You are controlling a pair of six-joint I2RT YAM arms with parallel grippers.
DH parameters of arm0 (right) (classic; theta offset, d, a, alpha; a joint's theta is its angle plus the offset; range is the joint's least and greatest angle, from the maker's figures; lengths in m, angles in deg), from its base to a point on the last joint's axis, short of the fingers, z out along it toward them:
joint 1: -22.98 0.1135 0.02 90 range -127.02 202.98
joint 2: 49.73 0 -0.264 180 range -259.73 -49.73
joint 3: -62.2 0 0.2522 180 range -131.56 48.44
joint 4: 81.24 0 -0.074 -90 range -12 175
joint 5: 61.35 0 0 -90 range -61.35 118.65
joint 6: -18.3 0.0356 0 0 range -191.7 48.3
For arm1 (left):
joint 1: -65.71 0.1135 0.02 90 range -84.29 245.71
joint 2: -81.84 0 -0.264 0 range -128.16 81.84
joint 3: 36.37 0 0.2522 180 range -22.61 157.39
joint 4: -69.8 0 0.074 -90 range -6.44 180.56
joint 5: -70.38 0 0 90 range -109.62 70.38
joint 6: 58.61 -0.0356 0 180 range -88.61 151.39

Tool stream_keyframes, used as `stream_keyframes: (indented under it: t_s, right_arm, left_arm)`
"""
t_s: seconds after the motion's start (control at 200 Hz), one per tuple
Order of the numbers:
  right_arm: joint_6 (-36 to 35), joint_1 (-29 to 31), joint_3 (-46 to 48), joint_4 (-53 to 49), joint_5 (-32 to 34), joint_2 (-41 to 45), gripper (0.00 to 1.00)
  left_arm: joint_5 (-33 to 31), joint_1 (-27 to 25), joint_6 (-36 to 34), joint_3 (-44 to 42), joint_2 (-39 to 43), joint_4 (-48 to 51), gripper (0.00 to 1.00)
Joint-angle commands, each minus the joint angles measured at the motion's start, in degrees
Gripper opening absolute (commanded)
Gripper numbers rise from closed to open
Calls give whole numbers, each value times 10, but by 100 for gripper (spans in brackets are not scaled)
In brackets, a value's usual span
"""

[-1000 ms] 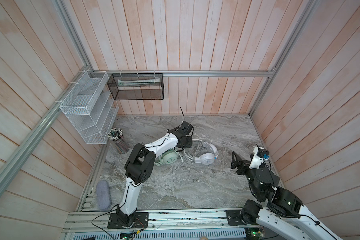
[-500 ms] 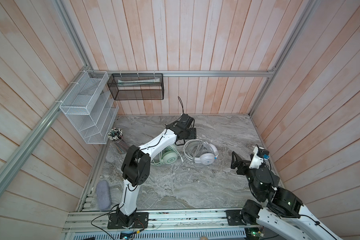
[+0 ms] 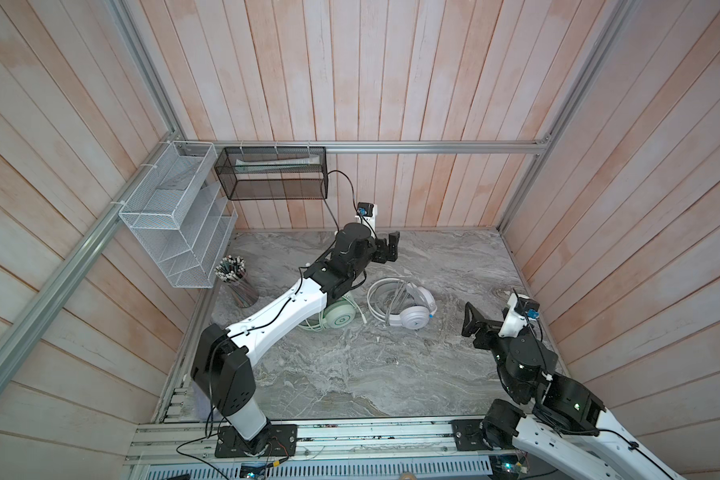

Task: Wrap the headphones

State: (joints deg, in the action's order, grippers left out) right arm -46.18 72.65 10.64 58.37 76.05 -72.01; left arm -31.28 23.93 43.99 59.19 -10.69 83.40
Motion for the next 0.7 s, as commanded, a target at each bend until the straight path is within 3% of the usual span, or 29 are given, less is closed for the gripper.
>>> stream_keyframes:
  t_s: [0.0,0.31,0.475,0.63,0.695]
  right_arm:
    - [15,-3,11,3,33,4,98]
    - [115,-2,76,39,99,57,98]
    - [138,-3,133,122,137,114,99]
    - [-44,-3,200,314,92,100,98]
    - [-65,-3,213,363,137,64,98]
  left_arm:
    - [-64,-13,-128,-93,64,-138,98]
    - [-112,-16,-71,-354,321,-114,99]
    - [-138,-16,-72,-435,463,-16,99]
    - [-189,-16,-92,-501,568,58,99]
    - [-221,-15,-86,-534,612,62,99]
